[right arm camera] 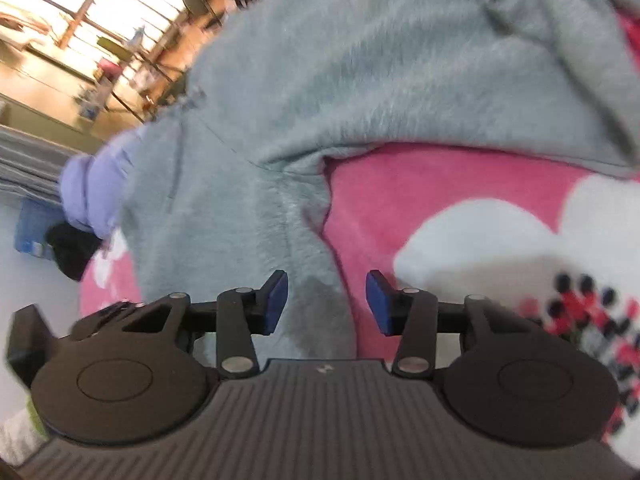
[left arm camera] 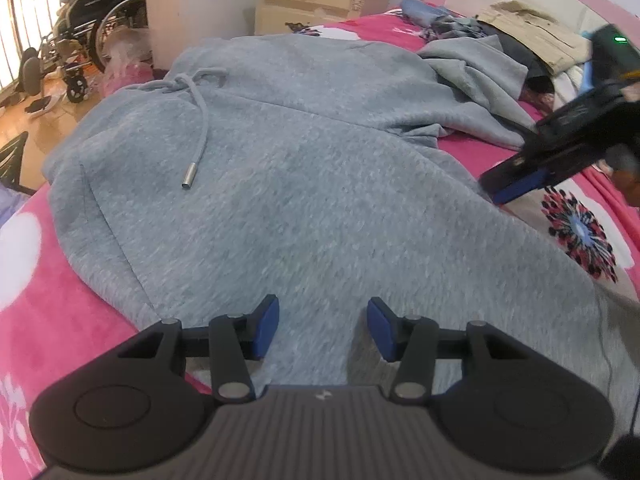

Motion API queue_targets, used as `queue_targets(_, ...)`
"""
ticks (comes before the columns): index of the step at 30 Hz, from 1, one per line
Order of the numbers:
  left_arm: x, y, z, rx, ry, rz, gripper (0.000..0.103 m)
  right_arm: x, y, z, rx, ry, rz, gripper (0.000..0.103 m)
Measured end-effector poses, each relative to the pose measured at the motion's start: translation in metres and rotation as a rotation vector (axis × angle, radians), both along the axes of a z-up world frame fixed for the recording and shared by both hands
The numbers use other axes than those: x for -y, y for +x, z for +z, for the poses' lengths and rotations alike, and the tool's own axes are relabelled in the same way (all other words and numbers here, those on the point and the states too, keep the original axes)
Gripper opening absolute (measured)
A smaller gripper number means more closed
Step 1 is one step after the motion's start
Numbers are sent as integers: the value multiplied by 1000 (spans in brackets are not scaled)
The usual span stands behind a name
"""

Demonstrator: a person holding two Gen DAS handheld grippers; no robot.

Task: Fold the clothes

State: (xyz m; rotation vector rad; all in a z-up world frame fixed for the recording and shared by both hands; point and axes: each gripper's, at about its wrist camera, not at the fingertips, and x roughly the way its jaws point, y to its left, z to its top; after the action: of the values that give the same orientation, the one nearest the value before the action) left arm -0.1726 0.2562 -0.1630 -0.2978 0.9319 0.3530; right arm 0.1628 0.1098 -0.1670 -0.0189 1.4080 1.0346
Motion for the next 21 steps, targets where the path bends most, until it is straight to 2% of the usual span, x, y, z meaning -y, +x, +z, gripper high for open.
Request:
queue_targets(3,-1,-2,-1,7,-2,-15,50,3,-13,-7,-16,-21,56,21)
queue_targets(4,-2,-2,-2,10,-3,-18,50,4,-17,-4,17,-28,77,8)
queue_targets(5,-2,-3,-2,13,-4,-21,50,4,-21,0,59,-35,98,3)
queue_targets(7,-2,-4,-3,13,-3,-29,50,5,-28,13,167,-35,129,1)
queue_targets(9,-2,-4,-3,9,4,-40,50,6,-39,32,326,-22,163,1)
queue_targets(11,-2,-4,-3,8,9,-47,50,6,-51,40,417,-17,204,1)
queue_targets(15,1,-4,-3,5,25,-51,50,-3,-74,15,667,-118,292,3)
queue_targets(17,2,-5,-2,3,30,-53,50,0,-74,16,706,-106,276,6)
queue_targets(18,2,-5,-2,2,31,-54,50,7,-69,24,712,-109,220,9)
queue_targets(20,2,-5,-1,2,28,-51,50,29,-56,47,682,-90,131,10)
queue_targets(21,1,-6,-1,2,24,-48,50,44,-51,59,634,-62,112,10)
